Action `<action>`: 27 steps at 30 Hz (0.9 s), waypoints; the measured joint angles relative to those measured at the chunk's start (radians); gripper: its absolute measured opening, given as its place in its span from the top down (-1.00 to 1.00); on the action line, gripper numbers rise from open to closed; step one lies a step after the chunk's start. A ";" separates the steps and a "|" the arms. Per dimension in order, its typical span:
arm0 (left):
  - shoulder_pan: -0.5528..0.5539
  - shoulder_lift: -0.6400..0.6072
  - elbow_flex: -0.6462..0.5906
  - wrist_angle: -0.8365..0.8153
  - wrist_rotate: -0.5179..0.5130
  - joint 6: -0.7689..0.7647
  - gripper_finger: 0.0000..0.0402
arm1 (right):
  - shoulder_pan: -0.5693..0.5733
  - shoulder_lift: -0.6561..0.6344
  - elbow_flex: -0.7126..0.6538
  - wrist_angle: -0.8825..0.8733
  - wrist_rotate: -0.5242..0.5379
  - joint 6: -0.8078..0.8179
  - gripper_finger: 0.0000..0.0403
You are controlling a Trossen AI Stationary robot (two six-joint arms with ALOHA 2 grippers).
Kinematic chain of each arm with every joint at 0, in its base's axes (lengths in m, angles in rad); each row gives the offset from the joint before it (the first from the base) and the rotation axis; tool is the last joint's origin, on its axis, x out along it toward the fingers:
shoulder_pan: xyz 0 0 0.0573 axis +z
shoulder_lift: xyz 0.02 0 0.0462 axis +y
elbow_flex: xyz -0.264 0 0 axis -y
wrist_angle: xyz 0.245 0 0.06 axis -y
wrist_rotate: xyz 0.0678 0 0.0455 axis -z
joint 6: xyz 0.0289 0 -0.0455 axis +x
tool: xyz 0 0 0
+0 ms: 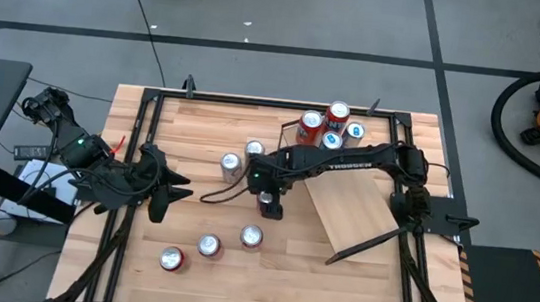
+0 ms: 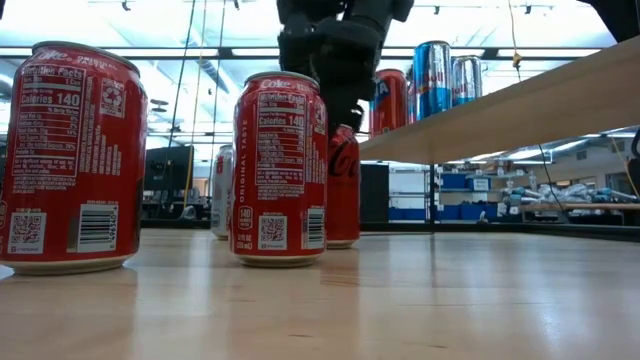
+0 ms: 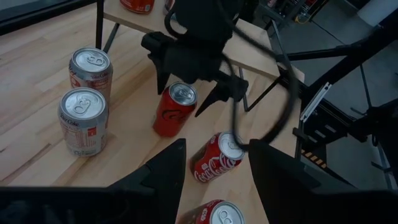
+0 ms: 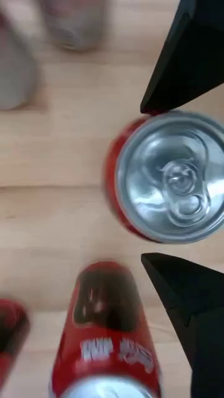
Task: Place canned beverage on shelf
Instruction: Put the top dark red soda can on the shelf
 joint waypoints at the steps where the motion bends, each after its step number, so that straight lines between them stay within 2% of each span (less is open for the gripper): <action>1: 0.000 0.000 0.000 0.000 0.000 0.000 0.08 | 0.000 0.000 0.011 0.003 0.000 -0.052 -0.96; 6: 0.000 0.000 0.000 0.000 0.000 0.001 0.08 | 0.013 0.000 0.046 0.018 0.004 -0.366 -0.97; 13: 0.000 0.000 0.000 0.001 0.000 -0.006 0.08 | 0.019 0.000 0.047 0.022 -0.018 -0.602 -0.91; 17: 0.000 0.000 0.000 0.001 0.000 -0.013 0.08 | 0.020 0.000 0.029 0.017 -0.052 -0.644 -0.85; 22: 0.000 0.000 0.000 0.001 0.000 -0.013 0.08 | 0.019 0.000 -0.009 0.018 -0.032 -0.645 -0.73; 27: 0.000 0.000 0.000 0.001 0.000 -0.014 0.08 | 0.019 0.000 -0.019 0.018 0.021 -0.544 -0.54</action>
